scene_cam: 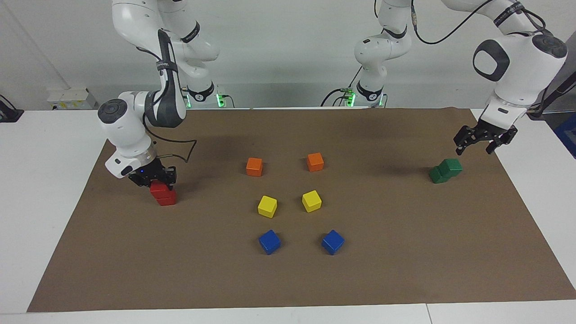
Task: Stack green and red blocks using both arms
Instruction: 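Open the left gripper and withdraw it from the green cubes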
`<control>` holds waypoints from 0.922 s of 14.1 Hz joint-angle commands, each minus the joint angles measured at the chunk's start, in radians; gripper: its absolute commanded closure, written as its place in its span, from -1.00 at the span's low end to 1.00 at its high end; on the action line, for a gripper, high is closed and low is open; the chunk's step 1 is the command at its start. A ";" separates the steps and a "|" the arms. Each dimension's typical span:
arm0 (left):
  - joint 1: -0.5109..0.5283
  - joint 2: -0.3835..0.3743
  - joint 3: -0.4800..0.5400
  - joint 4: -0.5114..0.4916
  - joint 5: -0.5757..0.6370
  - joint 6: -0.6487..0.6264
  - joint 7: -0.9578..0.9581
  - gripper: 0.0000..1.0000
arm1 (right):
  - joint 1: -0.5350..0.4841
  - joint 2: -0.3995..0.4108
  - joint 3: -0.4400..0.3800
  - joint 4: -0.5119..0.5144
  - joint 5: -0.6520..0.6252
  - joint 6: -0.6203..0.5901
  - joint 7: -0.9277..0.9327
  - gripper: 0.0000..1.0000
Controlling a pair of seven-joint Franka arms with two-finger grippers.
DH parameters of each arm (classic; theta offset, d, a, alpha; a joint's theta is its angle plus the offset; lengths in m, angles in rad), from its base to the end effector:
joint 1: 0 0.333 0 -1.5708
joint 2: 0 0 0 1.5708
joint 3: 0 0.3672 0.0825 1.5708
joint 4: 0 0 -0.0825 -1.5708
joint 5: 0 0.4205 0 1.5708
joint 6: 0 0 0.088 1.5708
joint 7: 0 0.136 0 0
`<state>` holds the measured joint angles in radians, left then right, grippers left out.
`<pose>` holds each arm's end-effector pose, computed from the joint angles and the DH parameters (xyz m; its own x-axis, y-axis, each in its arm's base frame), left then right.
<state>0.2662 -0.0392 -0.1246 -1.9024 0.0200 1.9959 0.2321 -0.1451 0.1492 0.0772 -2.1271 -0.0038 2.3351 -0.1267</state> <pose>0.5936 0.0855 0.5376 0.9874 -0.1002 0.1228 -0.0942 -0.9941 -0.0537 0.6042 -0.0419 0.3437 0.9964 0.0600 0.0598 0.0601 -0.9982 -0.0010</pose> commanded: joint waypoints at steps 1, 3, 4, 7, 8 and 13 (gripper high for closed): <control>-0.007 -0.031 -0.027 0.011 0.009 -0.044 -0.031 -1.00 | -0.008 -0.008 0.006 -0.016 0.015 0.013 0.004 1.00; -0.008 -0.027 -0.032 0.063 0.008 -0.118 -0.121 -1.00 | -0.008 -0.008 0.006 -0.016 0.015 0.015 0.004 1.00; -0.011 -0.021 -0.036 0.091 0.006 -0.153 -0.149 -1.00 | -0.008 -0.008 0.006 -0.016 0.015 0.023 0.004 1.00; -0.016 0.007 -0.036 0.183 0.000 -0.254 -0.155 -1.00 | -0.011 0.004 0.004 -0.017 0.015 0.030 0.002 1.00; -0.015 0.018 -0.036 0.215 -0.002 -0.290 -0.154 -1.00 | -0.010 0.004 0.004 -0.017 0.015 0.030 0.002 1.00; -0.018 0.084 -0.036 0.376 -0.029 -0.512 -0.155 -1.00 | -0.008 0.004 0.004 -0.017 0.015 0.030 0.005 1.00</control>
<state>0.2639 -0.0060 -0.1663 -1.6095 -0.0002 1.5653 0.0941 -0.1467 0.1532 0.0764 -2.1305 -0.0038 2.3377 -0.1267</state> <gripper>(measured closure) 0.000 0.449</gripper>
